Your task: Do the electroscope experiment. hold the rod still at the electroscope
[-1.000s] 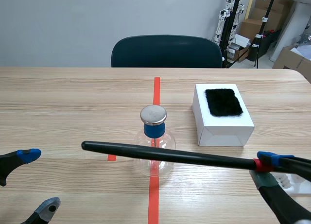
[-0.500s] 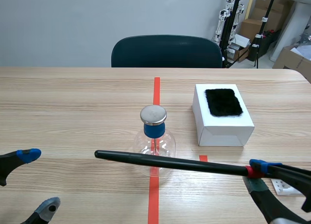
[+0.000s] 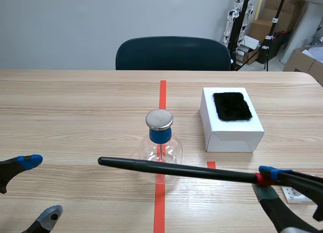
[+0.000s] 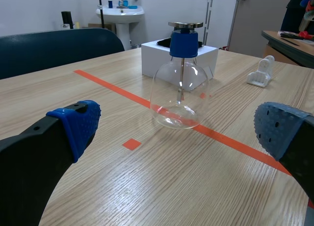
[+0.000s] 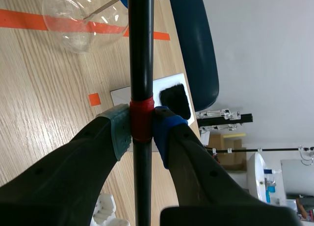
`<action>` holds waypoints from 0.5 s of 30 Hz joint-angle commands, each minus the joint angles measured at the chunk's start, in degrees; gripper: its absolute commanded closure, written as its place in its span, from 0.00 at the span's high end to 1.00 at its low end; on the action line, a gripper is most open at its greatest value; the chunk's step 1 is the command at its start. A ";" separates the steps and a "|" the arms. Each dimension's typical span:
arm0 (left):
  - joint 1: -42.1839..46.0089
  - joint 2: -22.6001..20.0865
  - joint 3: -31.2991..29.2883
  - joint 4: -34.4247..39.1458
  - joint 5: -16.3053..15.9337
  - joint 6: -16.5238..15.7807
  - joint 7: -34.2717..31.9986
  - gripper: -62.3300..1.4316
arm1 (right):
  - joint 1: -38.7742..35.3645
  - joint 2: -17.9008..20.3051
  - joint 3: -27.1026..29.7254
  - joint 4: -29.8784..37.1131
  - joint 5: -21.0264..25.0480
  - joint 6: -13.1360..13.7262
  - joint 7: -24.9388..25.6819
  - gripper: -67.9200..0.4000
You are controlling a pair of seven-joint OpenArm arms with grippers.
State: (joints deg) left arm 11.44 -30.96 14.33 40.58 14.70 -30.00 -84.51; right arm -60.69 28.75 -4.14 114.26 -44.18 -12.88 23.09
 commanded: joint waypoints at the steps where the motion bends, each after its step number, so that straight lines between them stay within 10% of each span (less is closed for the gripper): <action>1: -0.02 -0.68 -0.42 0.31 -0.70 0.28 -0.98 1.00 | -0.13 0.13 0.59 1.51 -1.20 -0.87 0.42 0.06; 15: -0.02 -0.68 -0.42 0.31 -0.72 0.28 -0.98 1.00 | 5.81 3.78 12.00 1.66 7.48 -3.87 -1.33 0.06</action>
State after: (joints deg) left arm 11.44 -30.96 14.33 40.58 14.70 -30.00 -84.49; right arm -56.16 31.97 6.52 114.37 -37.36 -15.86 22.15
